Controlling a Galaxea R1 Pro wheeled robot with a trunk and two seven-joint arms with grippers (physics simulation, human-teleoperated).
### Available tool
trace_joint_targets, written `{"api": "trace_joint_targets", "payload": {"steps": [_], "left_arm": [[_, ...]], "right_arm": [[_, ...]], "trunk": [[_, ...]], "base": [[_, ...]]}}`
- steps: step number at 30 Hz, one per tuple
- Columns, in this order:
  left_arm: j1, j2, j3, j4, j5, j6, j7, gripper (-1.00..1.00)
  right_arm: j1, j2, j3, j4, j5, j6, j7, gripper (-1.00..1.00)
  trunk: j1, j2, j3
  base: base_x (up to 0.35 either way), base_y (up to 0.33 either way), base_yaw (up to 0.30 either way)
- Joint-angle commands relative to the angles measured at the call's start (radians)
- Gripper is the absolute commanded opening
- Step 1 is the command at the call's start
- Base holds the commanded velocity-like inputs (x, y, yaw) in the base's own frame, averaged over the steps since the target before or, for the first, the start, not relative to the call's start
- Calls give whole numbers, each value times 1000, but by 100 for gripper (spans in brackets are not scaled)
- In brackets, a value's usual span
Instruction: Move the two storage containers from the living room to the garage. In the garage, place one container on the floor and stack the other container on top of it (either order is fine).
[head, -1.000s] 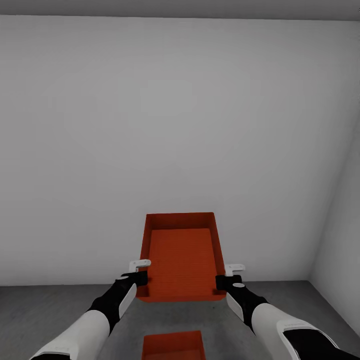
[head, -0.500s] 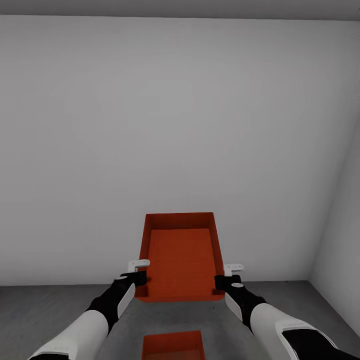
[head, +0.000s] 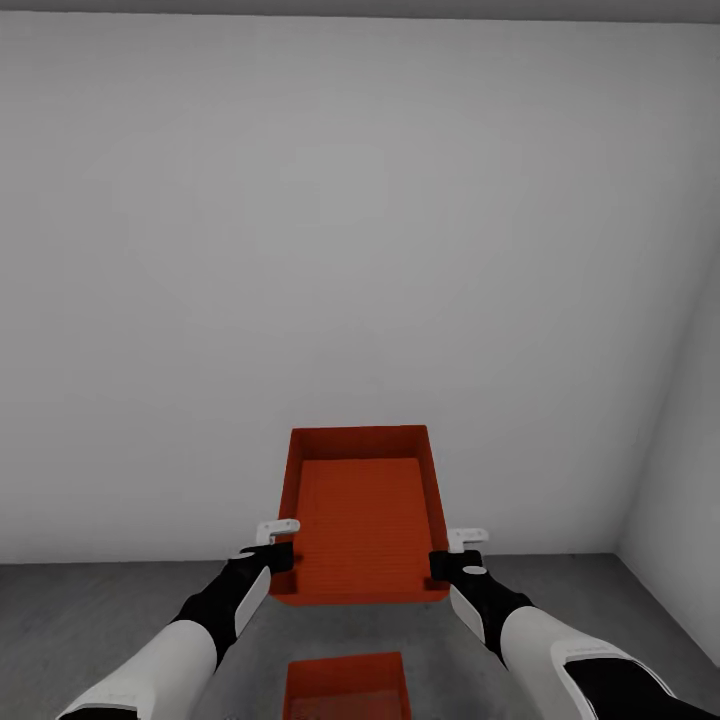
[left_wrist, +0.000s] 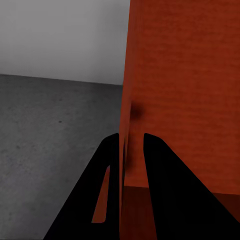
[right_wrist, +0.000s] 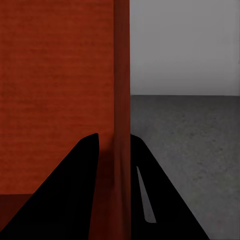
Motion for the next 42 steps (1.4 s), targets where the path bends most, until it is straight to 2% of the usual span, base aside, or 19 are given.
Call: {"api": "trace_joint_targets", "payload": {"steps": [1,42], "left_arm": [[-1,1,12,-5,-16,0,60,-100],[-1,1,12,-4,-14,0,60,-100]], "right_arm": [[0,-34,-25,3,1,-3,-23,-100],[0,-34,-25,3,1,-4,-23,-100]], "trunk": [[0,-1,-2],[0,-1,-68]], "base": [[0,0,0],[5,24,0]]}}
